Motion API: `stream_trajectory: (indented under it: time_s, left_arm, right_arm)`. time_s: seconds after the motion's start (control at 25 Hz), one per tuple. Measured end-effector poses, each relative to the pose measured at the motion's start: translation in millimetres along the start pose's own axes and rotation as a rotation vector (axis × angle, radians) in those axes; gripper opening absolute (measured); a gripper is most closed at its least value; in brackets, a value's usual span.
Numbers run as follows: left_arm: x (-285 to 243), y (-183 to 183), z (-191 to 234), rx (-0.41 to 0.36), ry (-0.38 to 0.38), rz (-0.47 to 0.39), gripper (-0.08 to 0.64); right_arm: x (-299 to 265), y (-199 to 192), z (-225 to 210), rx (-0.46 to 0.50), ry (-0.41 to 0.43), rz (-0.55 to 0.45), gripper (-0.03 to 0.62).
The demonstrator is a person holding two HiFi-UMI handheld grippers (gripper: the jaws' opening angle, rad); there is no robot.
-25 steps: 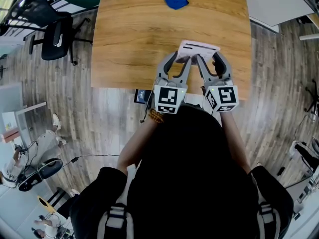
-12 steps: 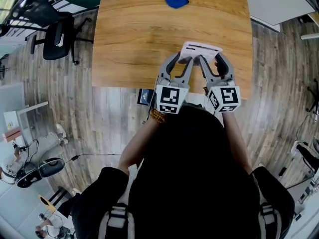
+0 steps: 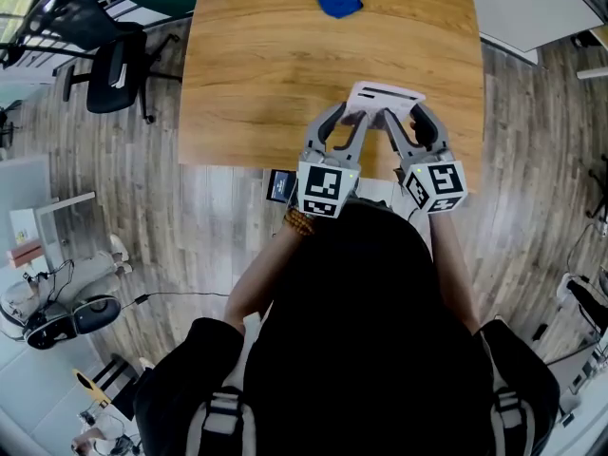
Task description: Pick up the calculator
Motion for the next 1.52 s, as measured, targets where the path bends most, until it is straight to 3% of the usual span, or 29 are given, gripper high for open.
stream_trajectory:
  time_s: [1.2, 1.52]
  left_arm:
    - [-10, -18, 15, 0.026, -0.016, 0.105, 0.160]
    - [-14, -41, 22, 0.058, -0.013, 0.195, 0.158]
  right_arm:
    - [-14, -16, 1, 0.002, -0.020, 0.101, 0.213]
    - [-22, -43, 1, -0.053, 0.006, 0.189, 0.214]
Point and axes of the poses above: the fingertips, and each gripper's own axes: x backward along the fingers, z to its left, y out of its top, the point moved 9 cm from there along x, backward along the fingers, and after that the axes turned 9 degrees about x, right-handed, at the moved point
